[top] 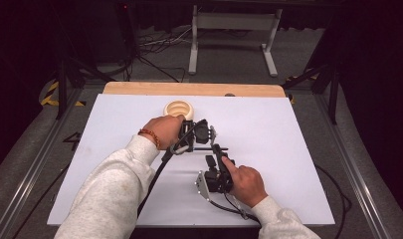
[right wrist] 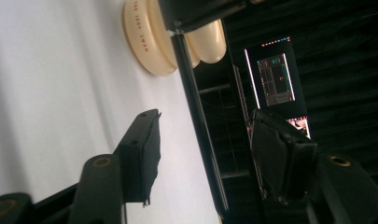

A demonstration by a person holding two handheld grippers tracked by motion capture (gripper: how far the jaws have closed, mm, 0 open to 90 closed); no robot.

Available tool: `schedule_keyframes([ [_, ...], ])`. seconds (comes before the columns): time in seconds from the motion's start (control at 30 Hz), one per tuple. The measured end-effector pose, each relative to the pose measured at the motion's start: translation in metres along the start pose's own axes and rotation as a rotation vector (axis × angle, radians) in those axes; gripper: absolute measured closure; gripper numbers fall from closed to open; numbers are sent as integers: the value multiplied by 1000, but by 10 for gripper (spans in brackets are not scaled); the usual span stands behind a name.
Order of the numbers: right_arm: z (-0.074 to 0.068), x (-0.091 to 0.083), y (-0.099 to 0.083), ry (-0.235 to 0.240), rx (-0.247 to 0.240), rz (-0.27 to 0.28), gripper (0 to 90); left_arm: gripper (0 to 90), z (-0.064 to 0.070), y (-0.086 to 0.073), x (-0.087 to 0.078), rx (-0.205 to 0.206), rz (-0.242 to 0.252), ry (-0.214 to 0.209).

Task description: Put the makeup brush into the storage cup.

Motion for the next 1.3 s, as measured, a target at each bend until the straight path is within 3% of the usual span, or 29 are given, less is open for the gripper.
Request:
schedule_keyframes([
  [0.47,-7,5,16,8,-112,-16,776,842,4,9,3,18,5,-15],
  [0.83,-13,7,19,37,-150,-41,843,839,5,10,5,19,7,-27],
  [1.0,-10,7,19,33,-153,-41,845,833,5,6,2,7,63,-19],
  [1.13,-7,8,18,36,-140,-50,846,813,3,-2,-6,-11,172,-4],
  [1.3,-5,7,16,38,-122,-51,846,754,6,-19,-12,-4,277,13],
])
Point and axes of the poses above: each handheld gripper's, and its own axes: x roughly forward along the jaws, y roughly out of its top, z roughly to its right, the point moved 3 cm from there along x, roughly forward along the jaws, and after that the axes turned 8 degrees about -y, right-handed, at the moved point
